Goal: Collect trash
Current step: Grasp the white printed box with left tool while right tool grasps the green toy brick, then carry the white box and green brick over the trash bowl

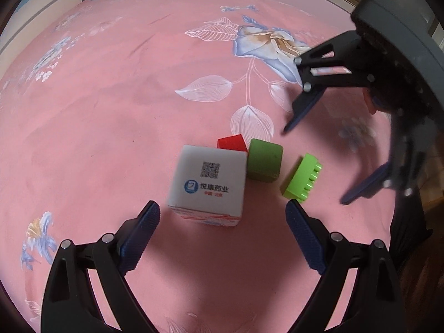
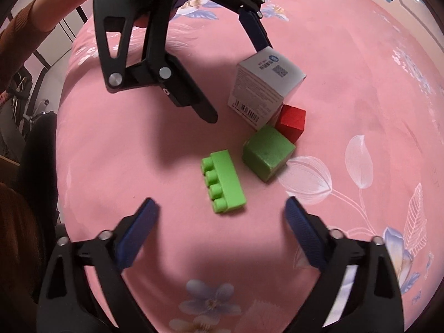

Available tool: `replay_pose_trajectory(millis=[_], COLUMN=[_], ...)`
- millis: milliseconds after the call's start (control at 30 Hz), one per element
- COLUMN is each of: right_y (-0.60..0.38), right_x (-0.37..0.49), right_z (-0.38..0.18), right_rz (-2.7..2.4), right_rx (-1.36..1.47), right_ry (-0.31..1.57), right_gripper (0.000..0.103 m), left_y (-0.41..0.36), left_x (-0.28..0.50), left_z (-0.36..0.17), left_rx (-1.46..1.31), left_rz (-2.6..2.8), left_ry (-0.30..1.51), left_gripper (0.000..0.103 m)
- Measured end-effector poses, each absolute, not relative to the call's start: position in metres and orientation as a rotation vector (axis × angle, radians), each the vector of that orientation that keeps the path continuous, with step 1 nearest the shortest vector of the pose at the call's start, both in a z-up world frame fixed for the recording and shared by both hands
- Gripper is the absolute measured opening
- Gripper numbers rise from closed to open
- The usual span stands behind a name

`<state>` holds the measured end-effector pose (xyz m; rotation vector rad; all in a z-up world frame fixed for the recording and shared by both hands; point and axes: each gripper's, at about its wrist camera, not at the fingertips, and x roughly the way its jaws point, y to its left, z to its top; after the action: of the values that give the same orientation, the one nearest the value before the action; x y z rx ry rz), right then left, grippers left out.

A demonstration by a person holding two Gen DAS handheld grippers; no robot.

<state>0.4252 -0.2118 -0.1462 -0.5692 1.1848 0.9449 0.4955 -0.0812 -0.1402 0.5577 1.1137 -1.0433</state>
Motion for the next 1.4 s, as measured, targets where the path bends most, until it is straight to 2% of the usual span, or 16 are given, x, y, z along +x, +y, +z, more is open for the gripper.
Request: replay_pose_trajectory(millis=[67,133,167,200,233,267,333,400,500,667,967,1400], right_y=[-0.211,-0.212,-0.212,-0.212,-0.211,-0.210,-0.209,-0.207,-0.202,-0.207,-0.206,-0.196], right_x=[0.427,0.429,0.431,0.431,0.431,0.431,0.427,0.425,0.423,0.411,0.394,0.372], right_z=[-0.149,-0.151,-0.151,-0.151,-0.150,-0.150,-0.153,-0.152,-0.151,-0.151,-0.147,-0.108], right_rz=[0.949,0.957,0.957,0.961,0.959,0.960,0.962,0.968,0.969,0.984,0.973,0.965], right_rx=[-0.562,-0.562,-0.562,-0.560,-0.563,-0.563,-0.575,-0.584,-0.596,-0.611,-0.623,-0.664], right_ry=[1.190,1.196,1.196,1.193,1.188,1.187,1.188,1.189,1.193,1.193,1.185,1.132], right_gripper=[0.083,0.077,0.073,0.070,0.070,0.067,0.061,0.050,0.039,0.024,0.022,0.022], left_y=[-0.082,-0.084,-0.085,-0.086,-0.087,-0.088,-0.091,-0.093,-0.094,-0.097,-0.098,-0.081], left_x=[0.495,0.493,0.493,0.495,0.497,0.499,0.501,0.501,0.500,0.496,0.484,0.421], left_z=[-0.141,-0.141,-0.141,-0.143,-0.144,-0.146,-0.148,-0.150,-0.152,-0.151,-0.144,-0.107], left_rx=[0.561,0.569,0.577,0.580,0.582,0.584,0.591,0.598,0.613,0.639,0.670,0.716], left_rz=[-1.054,-1.069,-1.069,-1.064,-1.055,-1.044,-1.046,-1.048,-1.039,-1.046,-1.030,-1.019], left_ry=[1.110,1.098,1.098,1.104,1.111,1.117,1.123,1.124,1.131,1.123,1.107,1.060], left_gripper=[0.093,0.091,0.088,0.079,0.075,0.074,0.067,0.059,0.046,0.045,0.045,0.045])
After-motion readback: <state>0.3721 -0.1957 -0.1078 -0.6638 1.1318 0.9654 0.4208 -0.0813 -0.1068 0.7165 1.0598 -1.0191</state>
